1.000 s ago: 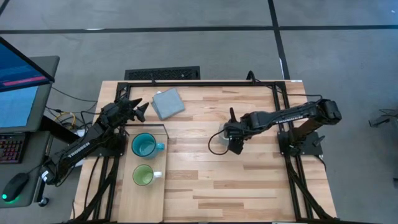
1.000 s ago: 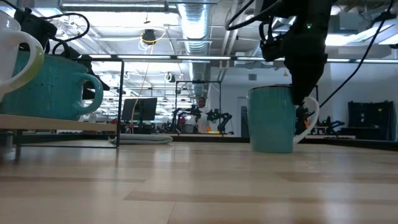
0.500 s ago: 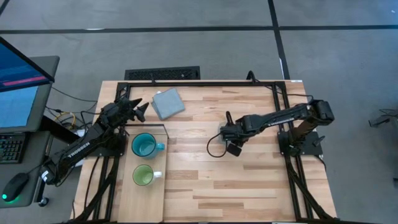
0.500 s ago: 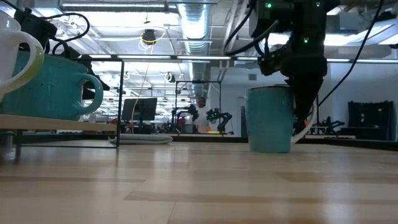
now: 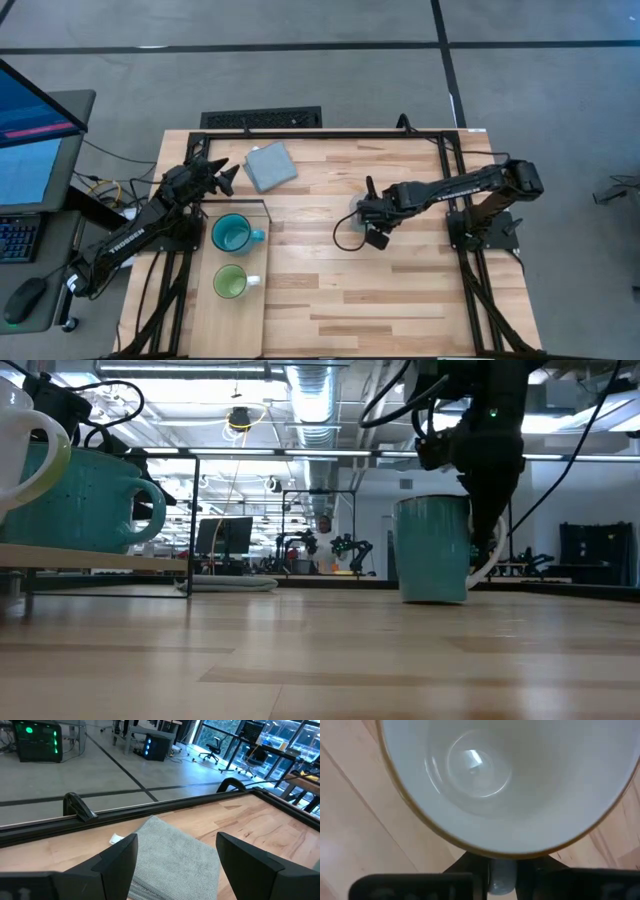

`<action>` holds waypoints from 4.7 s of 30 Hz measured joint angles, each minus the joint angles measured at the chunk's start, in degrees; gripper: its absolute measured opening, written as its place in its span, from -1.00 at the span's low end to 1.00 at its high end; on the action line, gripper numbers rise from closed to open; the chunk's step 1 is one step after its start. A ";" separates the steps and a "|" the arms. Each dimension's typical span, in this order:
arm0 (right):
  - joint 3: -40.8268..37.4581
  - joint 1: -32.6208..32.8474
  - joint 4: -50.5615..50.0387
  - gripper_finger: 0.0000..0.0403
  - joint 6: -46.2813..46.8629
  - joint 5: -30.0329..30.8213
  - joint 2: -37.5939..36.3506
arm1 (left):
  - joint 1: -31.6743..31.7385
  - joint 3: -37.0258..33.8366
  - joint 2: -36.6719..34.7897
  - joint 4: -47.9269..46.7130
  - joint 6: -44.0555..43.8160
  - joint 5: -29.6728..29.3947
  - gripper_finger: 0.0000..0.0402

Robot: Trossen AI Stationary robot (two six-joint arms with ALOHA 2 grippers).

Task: Stack small to large cups/mugs on shelf
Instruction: Put the blue mug on the shelf

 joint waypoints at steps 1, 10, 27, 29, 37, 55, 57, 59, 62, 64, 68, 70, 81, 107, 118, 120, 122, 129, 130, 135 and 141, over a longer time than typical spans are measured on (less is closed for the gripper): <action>0.00 0.00 0.22 -0.66 -0.01 0.00 0.00 | 0.00 0.00 0.00 0.02 0.02 0.00 0.30; 3.01 0.38 3.25 -0.66 -6.50 -0.20 -0.02 | 0.00 0.00 0.00 0.02 -0.01 -0.24 0.30; 12.07 3.28 6.18 -0.66 -15.12 -0.21 0.26 | -0.02 0.00 0.00 0.37 0.45 -2.25 0.30; 12.77 3.43 7.67 -0.66 -15.20 -0.13 0.26 | -0.02 0.00 0.00 0.37 0.45 -2.25 0.30; 15.87 5.05 11.10 -0.66 -17.36 0.00 2.74 | -0.02 0.00 -0.01 0.41 0.50 -2.23 0.30; 45.53 12.05 -2.70 -0.66 -23.49 0.01 24.76 | -0.02 0.00 -0.02 0.33 2.23 -2.09 0.30; 48.93 13.05 -3.25 -0.66 -22.74 0.05 27.02 | -0.02 -0.01 -0.04 0.48 4.01 -1.95 0.30; 52.38 13.98 -5.42 -0.66 -20.84 0.32 29.84 | -0.02 -0.02 0.20 0.42 5.41 -1.37 0.30; 57.24 15.67 -8.11 -0.66 -17.97 0.39 33.81 | -0.01 0.00 0.37 0.41 6.58 -1.15 0.30; 60.63 17.06 -9.22 -0.66 -16.52 0.34 35.97 | -0.01 0.00 0.62 0.36 6.94 -0.93 0.30; 67.63 19.89 -10.52 -0.66 -13.29 -0.20 40.04 | 0.00 0.00 0.98 0.43 6.99 -0.74 0.30; 70.95 20.98 -11.29 -0.66 -11.91 -0.23 41.85 | 0.00 0.00 1.14 0.41 6.97 -0.71 0.30; 72.59 24.01 -5.06 -0.66 -7.98 -0.35 43.52 | -0.02 0.00 1.11 0.45 4.30 0.24 0.30; 72.52 21.55 5.70 -0.66 -20.79 -0.99 47.25 | -0.02 -0.04 1.16 1.00 6.98 0.17 0.30; 72.41 20.84 8.18 -0.66 -20.95 -2.56 50.17 | -0.02 -0.04 1.16 1.03 7.53 0.13 0.30; 72.41 20.87 9.73 -0.66 -20.94 -2.90 50.14 | -0.02 -0.04 1.14 1.05 7.56 0.12 0.30; 72.43 20.90 10.08 -0.66 -20.95 -3.08 50.14 | -0.02 -0.04 1.14 1.11 7.56 0.11 0.30; 72.48 20.90 10.63 -0.65 -20.94 -3.23 50.14 | -0.02 -0.04 1.11 1.11 7.51 -0.11 0.30; 72.48 20.90 10.63 -0.64 -20.94 -3.23 50.14 | 0.00 -0.04 1.11 1.11 7.51 -0.11 0.30; 72.48 20.88 11.81 -0.61 -21.00 -3.25 50.14 | -0.01 -0.04 1.11 1.11 7.49 -0.10 0.30; 72.52 20.88 12.41 -0.60 -21.27 -4.27 50.14 | -0.02 -0.04 1.11 1.11 7.43 -0.09 0.30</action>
